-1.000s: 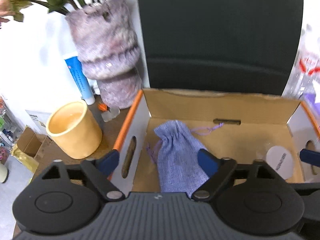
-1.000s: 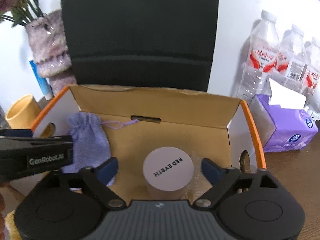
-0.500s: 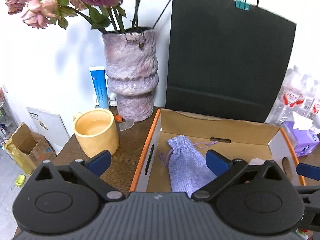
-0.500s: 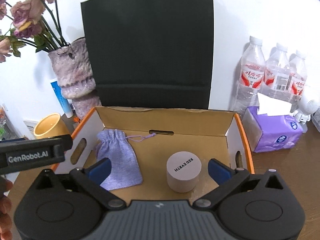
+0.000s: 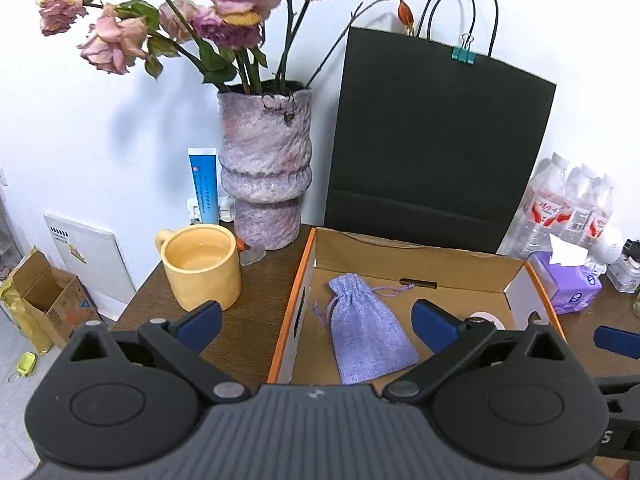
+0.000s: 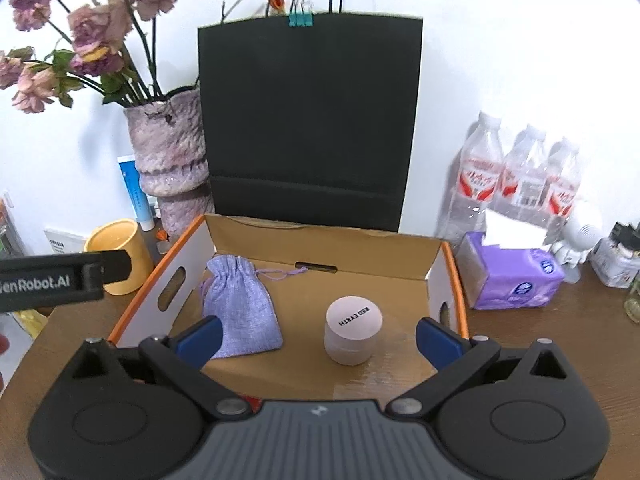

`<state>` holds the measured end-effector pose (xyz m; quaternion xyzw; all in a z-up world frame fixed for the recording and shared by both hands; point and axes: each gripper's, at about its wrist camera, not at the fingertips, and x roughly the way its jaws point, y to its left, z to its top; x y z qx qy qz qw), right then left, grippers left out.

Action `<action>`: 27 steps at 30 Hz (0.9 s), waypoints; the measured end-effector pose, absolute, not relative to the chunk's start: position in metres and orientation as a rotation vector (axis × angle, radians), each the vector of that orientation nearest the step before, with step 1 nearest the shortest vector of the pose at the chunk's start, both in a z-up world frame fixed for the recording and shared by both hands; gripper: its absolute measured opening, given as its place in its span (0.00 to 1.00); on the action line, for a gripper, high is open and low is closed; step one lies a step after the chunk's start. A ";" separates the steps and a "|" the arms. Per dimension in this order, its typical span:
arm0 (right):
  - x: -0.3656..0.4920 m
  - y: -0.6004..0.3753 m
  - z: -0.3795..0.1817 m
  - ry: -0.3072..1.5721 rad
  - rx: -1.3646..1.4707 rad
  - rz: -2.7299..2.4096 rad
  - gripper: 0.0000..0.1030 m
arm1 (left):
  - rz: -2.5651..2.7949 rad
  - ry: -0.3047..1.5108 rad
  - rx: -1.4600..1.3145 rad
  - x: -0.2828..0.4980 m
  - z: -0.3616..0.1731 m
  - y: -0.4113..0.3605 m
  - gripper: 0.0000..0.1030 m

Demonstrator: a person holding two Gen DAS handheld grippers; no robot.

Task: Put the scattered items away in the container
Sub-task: 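Pull both tools back from the box toward the items on the table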

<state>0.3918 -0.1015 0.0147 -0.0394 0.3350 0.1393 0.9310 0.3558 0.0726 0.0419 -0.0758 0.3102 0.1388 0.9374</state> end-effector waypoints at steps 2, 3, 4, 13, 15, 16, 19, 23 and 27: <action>0.384 -0.104 0.019 0.678 -0.075 0.281 1.00 | 0.277 0.627 -0.149 0.349 0.044 0.073 1.00; 0.380 -0.106 0.021 0.676 -0.073 0.279 1.00 | 0.273 0.624 -0.148 0.345 0.044 0.073 1.00; 0.378 -0.108 0.023 0.676 -0.072 0.276 1.00 | 0.269 0.622 -0.148 0.342 0.045 0.073 1.00; 0.348 -0.125 0.027 0.674 -0.083 0.256 1.00 | 0.202 0.602 -0.102 0.300 0.048 0.063 1.00; 0.339 -0.130 0.028 0.668 -0.073 0.265 1.00 | 0.180 0.598 -0.097 0.289 0.050 0.060 1.00; 0.335 -0.132 0.028 0.665 -0.069 0.270 1.00 | 0.169 0.595 -0.092 0.285 0.050 0.058 1.00; 0.318 -0.136 0.027 0.660 -0.058 0.286 1.00 | 0.137 0.579 -0.070 0.270 0.050 0.052 1.00; 0.295 -0.140 0.028 0.643 -0.063 0.310 1.00 | 0.104 0.570 -0.072 0.253 0.049 0.045 1.00; 0.272 -0.143 0.031 0.620 -0.072 0.338 1.00 | 0.058 0.553 -0.053 0.235 0.048 0.037 1.00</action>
